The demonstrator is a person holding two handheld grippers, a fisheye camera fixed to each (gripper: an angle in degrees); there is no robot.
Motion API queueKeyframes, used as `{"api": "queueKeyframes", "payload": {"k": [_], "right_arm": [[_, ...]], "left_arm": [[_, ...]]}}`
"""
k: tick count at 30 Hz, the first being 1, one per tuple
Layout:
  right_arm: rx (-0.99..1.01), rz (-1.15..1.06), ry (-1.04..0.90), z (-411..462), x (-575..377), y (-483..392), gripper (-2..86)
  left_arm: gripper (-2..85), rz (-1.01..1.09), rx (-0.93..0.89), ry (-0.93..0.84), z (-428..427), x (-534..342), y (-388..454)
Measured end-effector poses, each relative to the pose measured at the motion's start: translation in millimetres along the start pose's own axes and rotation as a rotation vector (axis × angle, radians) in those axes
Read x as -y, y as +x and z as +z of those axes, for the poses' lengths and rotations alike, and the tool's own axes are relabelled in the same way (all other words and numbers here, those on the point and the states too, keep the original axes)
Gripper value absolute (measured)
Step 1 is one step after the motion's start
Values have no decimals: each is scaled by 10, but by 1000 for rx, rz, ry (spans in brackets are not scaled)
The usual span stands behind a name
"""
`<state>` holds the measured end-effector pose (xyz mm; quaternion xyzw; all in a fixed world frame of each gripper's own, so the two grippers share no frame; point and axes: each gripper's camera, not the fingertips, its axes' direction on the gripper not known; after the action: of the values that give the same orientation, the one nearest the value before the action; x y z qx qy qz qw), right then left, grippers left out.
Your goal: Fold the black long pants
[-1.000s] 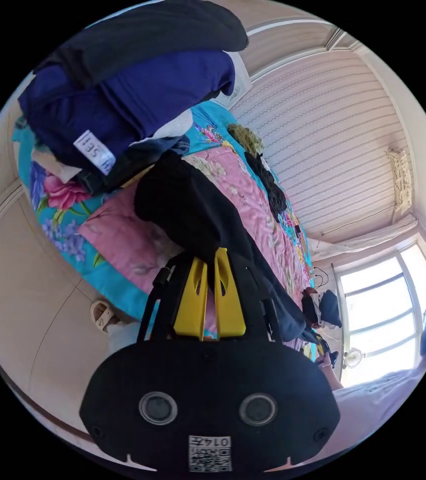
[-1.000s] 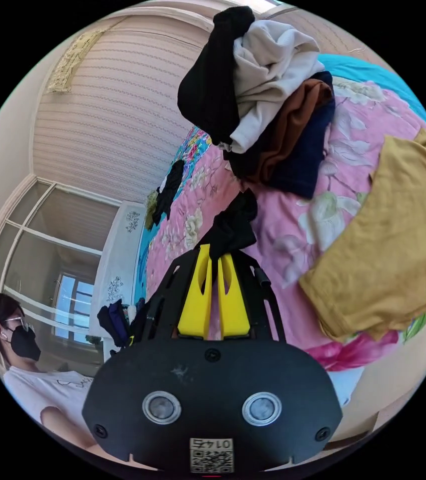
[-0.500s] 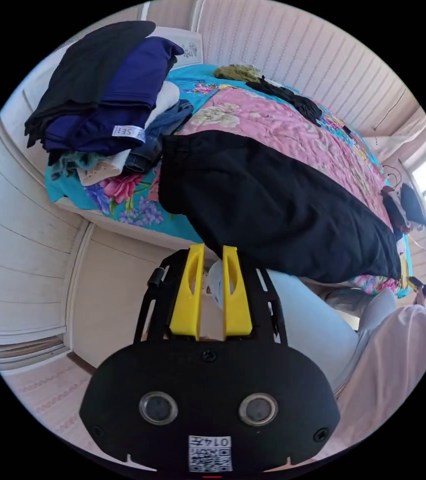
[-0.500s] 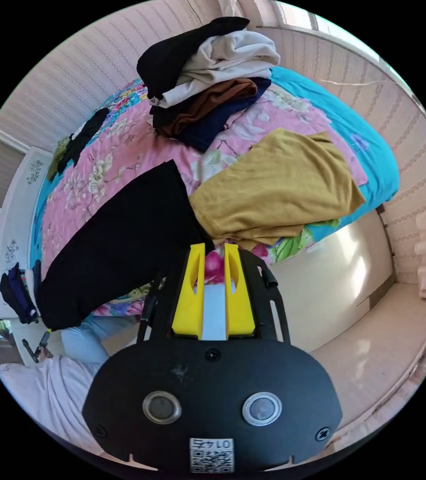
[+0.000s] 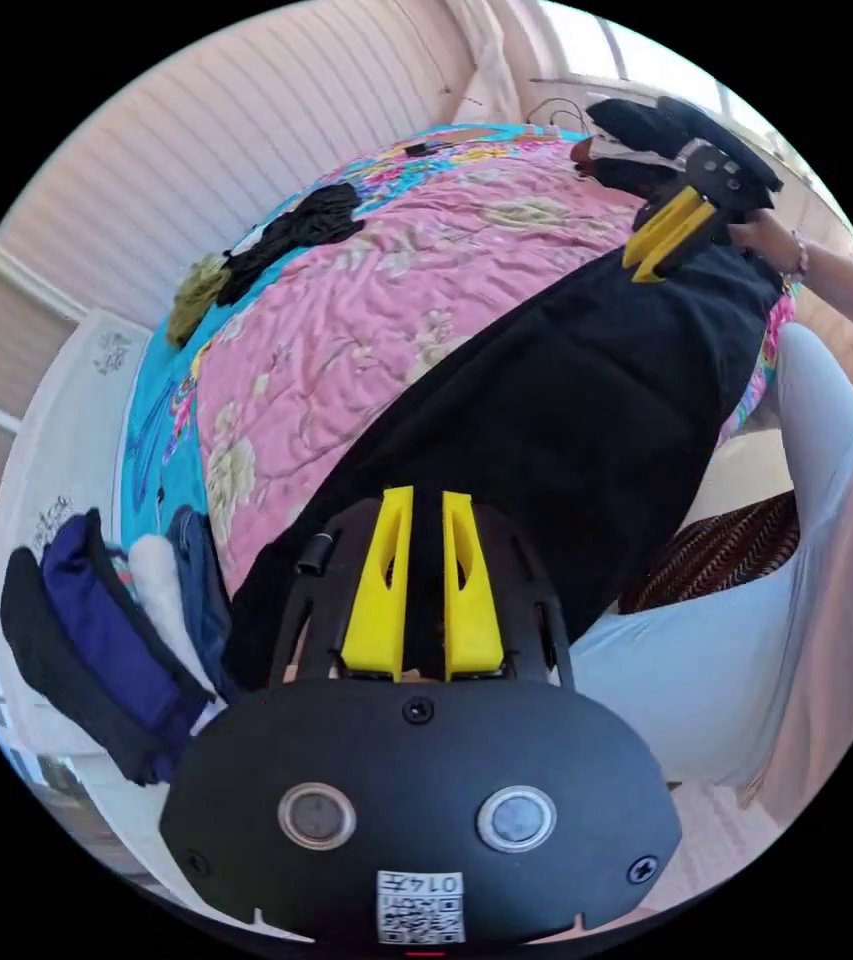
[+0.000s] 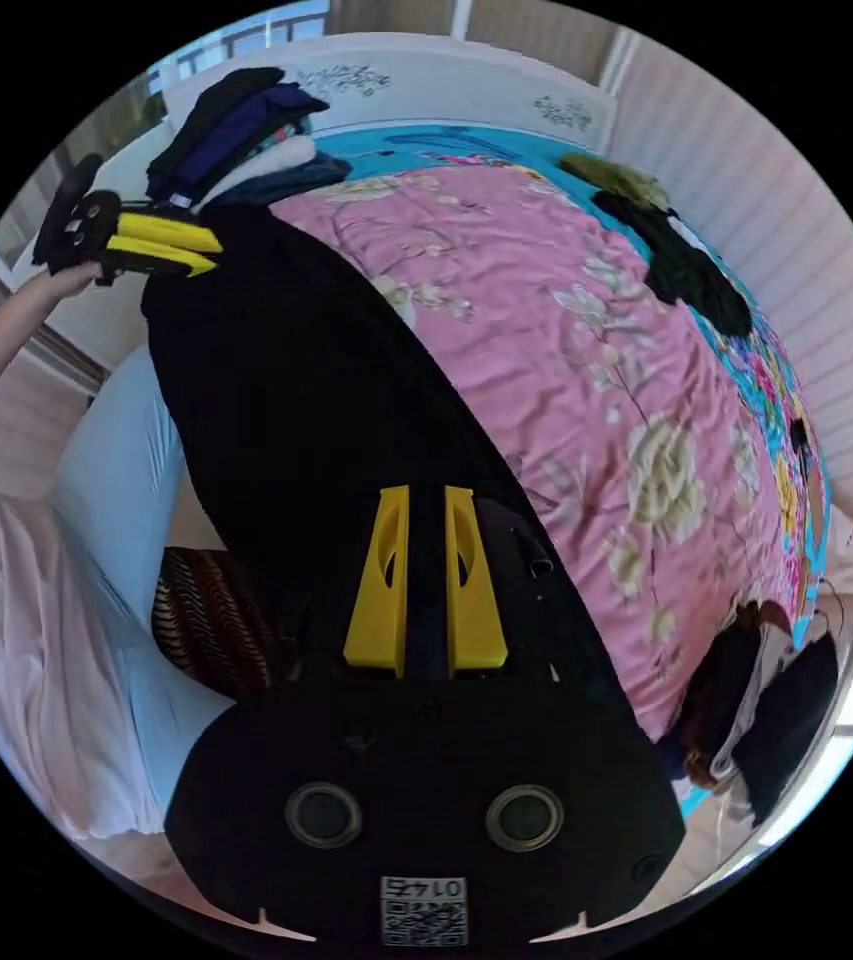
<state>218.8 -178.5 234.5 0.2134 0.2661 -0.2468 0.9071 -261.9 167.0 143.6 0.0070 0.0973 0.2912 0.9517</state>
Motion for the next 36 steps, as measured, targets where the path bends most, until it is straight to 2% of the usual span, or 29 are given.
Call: {"api": "queueKeyframes", "payload": {"k": [2, 5, 10, 14, 17, 24, 31, 36], "right_arm": [[18, -62, -50, 154, 392, -41, 66], [25, -33, -73, 279, 682, 46, 69], [72, -13, -162, 564, 895, 141, 62], [80, -10, -152, 579, 906, 159, 18], [75, -19, -126, 451, 878, 167, 4], [88, -9, -62, 220, 800, 344, -3], [174, 72, -174, 818, 620, 430, -2], [179, 186, -61, 707, 179, 429, 1]], "left_arm": [[63, 67, -15, -25, 370, 403, 147], [65, 82, -54, -49, 794, 709, 234], [57, 85, -107, -160, 1500, 869, 401], [3, 107, -145, -163, 1769, 921, 571], [-7, 119, -146, -154, 1787, 950, 588], [-10, 63, -211, -89, 1807, 1100, 313], [-7, -70, -282, -209, 2859, 1206, 423], [24, -151, -277, -169, 2891, 1040, 349]]}}
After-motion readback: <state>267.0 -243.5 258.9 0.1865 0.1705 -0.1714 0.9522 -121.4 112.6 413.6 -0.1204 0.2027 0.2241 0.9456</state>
